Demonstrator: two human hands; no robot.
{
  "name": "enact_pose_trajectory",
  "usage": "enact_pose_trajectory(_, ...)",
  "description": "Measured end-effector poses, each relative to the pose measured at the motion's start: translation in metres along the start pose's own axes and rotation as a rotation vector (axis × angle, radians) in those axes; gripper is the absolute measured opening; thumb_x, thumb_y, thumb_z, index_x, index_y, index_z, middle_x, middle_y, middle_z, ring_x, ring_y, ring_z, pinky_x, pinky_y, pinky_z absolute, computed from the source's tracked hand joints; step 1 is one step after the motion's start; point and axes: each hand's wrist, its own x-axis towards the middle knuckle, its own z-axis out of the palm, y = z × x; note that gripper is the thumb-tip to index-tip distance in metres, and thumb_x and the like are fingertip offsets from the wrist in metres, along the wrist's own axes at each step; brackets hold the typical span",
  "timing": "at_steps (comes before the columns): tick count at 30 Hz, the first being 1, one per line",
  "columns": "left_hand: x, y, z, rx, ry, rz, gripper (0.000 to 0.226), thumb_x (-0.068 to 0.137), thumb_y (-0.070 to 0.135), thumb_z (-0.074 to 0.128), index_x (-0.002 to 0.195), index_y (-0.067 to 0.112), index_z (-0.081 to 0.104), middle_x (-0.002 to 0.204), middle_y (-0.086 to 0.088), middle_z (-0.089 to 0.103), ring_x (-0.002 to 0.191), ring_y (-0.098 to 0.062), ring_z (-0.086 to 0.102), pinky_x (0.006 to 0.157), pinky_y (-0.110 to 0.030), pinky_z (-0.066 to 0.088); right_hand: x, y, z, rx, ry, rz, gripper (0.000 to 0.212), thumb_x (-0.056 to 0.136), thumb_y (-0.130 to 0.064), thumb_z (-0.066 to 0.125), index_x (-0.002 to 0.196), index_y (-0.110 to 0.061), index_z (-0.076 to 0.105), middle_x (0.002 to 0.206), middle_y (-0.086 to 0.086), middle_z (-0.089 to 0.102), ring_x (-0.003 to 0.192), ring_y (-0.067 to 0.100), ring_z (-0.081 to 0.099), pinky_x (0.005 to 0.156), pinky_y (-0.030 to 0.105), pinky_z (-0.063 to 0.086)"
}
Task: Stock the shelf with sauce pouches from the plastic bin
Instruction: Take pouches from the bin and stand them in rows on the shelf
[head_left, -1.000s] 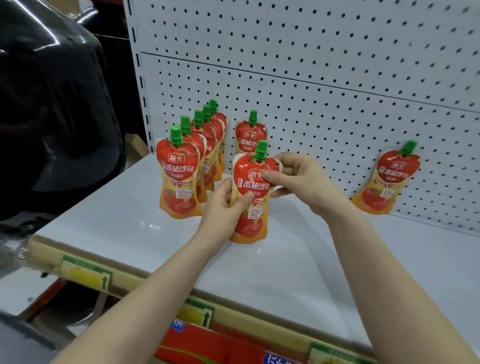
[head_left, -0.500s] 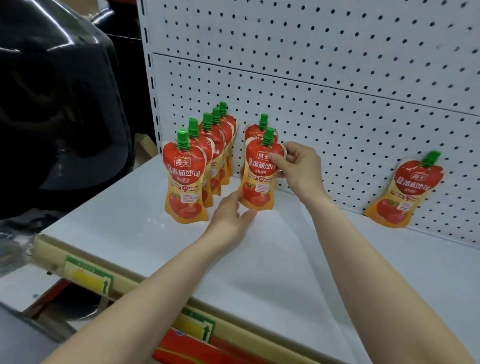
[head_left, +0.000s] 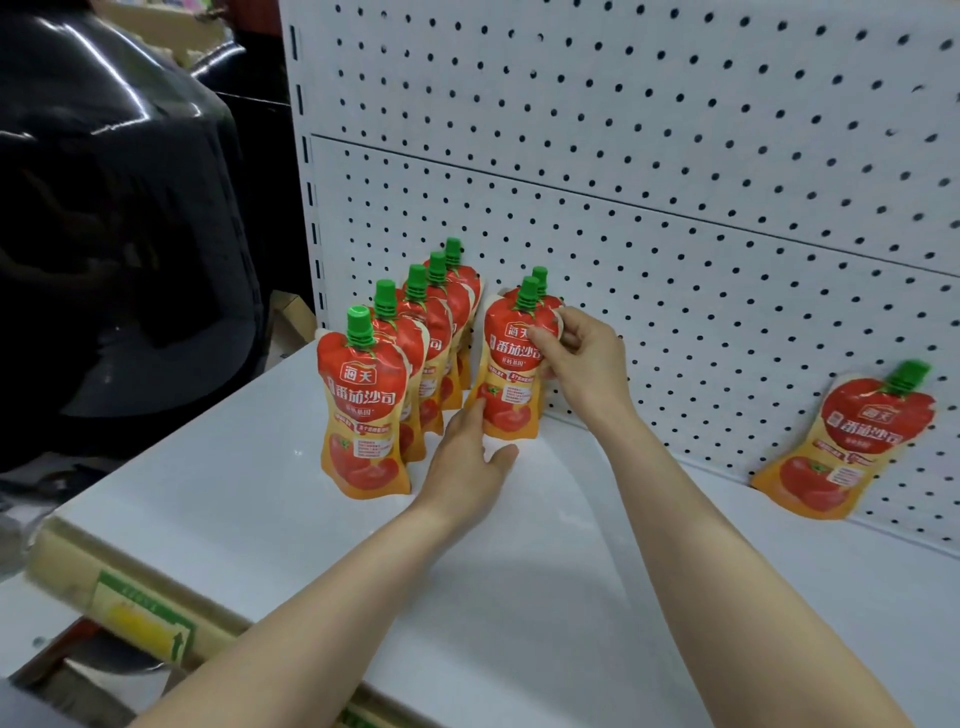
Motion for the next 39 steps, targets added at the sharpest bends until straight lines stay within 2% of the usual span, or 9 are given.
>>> enact_pose_trajectory(10, -0.008, 0.011, -0.007, 0.01, -0.04, -0.019, 0.064, 0.095, 0.028, 0.057, 0.15, 0.023, 0.026, 0.153, 0.0, 0.034, 0.136, -0.02, 0.039, 0.11, -0.037, 0.037, -0.021, -0.009, -0.019, -0.224, 0.077, 0.026, 0.019, 0.091, -0.039, 0.063, 0.108, -0.03, 0.064, 0.091, -0.006, 0.074, 0.082, 0.011, 0.07, 0.08, 0.044, 0.058)
enact_pose_trajectory(14, -0.034, 0.025, -0.013, -0.018, -0.06, 0.022, 0.048, 0.096, 0.023, 0.056, 0.142, 0.025, 0.041, 0.139, -0.001, 0.05, 0.121, -0.017, 0.051, 0.092, -0.024, 0.04, -0.066, -0.016, -0.042, -0.419, 0.11, 0.035, 0.023, 0.096, -0.038, 0.056, 0.115, -0.026, 0.065, 0.098, -0.004, 0.072, 0.089, 0.013, 0.067, 0.087, 0.042, 0.054)
enact_pose_trajectory(17, -0.063, 0.039, -0.021, -0.101, -0.109, 0.086, 0.042, 0.095, 0.02, 0.056, 0.136, 0.022, 0.047, 0.126, 0.004, 0.056, 0.107, -0.011, 0.054, 0.075, -0.015, 0.042, -0.112, -0.022, -0.059, -0.526, 0.135, 0.058, 0.023, 0.098, -0.036, 0.054, 0.115, -0.026, 0.064, 0.098, -0.007, 0.072, 0.09, 0.013, 0.067, 0.089, 0.041, 0.052)
enact_pose_trajectory(21, -0.115, 0.05, -0.027, -0.176, -0.17, 0.231, 0.036, 0.094, 0.017, 0.058, 0.129, 0.023, 0.053, 0.116, 0.005, 0.063, 0.101, -0.006, 0.06, 0.083, -0.015, 0.047, -0.193, -0.034, -0.077, -0.612, 0.212, 0.053, 0.021, 0.097, -0.033, 0.056, 0.113, -0.024, 0.066, 0.097, -0.006, 0.073, 0.085, 0.014, 0.066, 0.084, 0.041, 0.053)
enact_pose_trajectory(23, -0.149, 0.052, -0.025, -0.208, -0.207, 0.288, 0.032, 0.093, 0.014, 0.058, 0.124, 0.024, 0.057, 0.111, 0.006, 0.065, 0.094, -0.004, 0.061, 0.079, -0.011, 0.047, -0.244, -0.041, -0.084, -0.636, 0.268, 0.061, 0.02, 0.098, -0.031, 0.056, 0.112, -0.023, 0.067, 0.098, -0.008, 0.073, 0.081, 0.01, 0.064, 0.082, 0.034, 0.052)
enact_pose_trajectory(26, -0.204, 0.051, -0.013, -0.257, -0.285, 0.348, 0.029, 0.092, 0.01, 0.058, 0.116, 0.025, 0.06, 0.103, 0.007, 0.067, 0.089, -0.01, 0.063, 0.079, -0.017, 0.049, -0.33, -0.048, -0.098, -0.667, 0.368, 0.094, 0.017, 0.098, -0.026, 0.058, 0.11, -0.02, 0.068, 0.099, -0.008, 0.073, 0.076, 0.003, 0.057, 0.075, 0.021, 0.044)
enact_pose_trajectory(29, -0.256, 0.045, 0.009, -0.299, -0.401, 0.38, 0.028, 0.092, 0.009, 0.058, 0.113, 0.026, 0.062, 0.099, 0.006, 0.068, 0.088, -0.013, 0.064, 0.081, -0.026, 0.053, -0.416, -0.048, -0.114, -0.705, 0.484, 0.129, 0.016, 0.098, -0.022, 0.059, 0.107, -0.017, 0.07, 0.1, -0.006, 0.073, 0.082, 0.003, 0.061, 0.076, 0.022, 0.046)
enact_pose_trajectory(32, -0.303, 0.034, 0.041, -0.309, -0.523, 0.365, 0.028, 0.09, 0.01, 0.058, 0.11, 0.03, 0.063, 0.1, 0.003, 0.069, 0.09, -0.016, 0.065, 0.084, -0.028, 0.053, -0.498, -0.036, -0.128, -0.705, 0.557, 0.231, 0.017, 0.098, -0.018, 0.059, 0.109, -0.016, 0.071, 0.105, -0.007, 0.073, 0.095, 0.004, 0.065, 0.083, 0.019, 0.047)
enact_pose_trajectory(39, -0.394, -0.02, 0.163, -0.089, -0.834, 0.255, 0.028, 0.092, 0.006, 0.058, 0.113, 0.024, 0.064, 0.099, 0.008, 0.069, 0.091, -0.009, 0.064, 0.086, -0.032, 0.054, -0.678, 0.046, -0.147, -0.619, 0.623, 0.73, 0.019, 0.098, -0.018, 0.057, 0.113, -0.02, 0.069, 0.103, -0.011, 0.072, 0.089, 0.006, 0.064, 0.072, 0.016, 0.041)
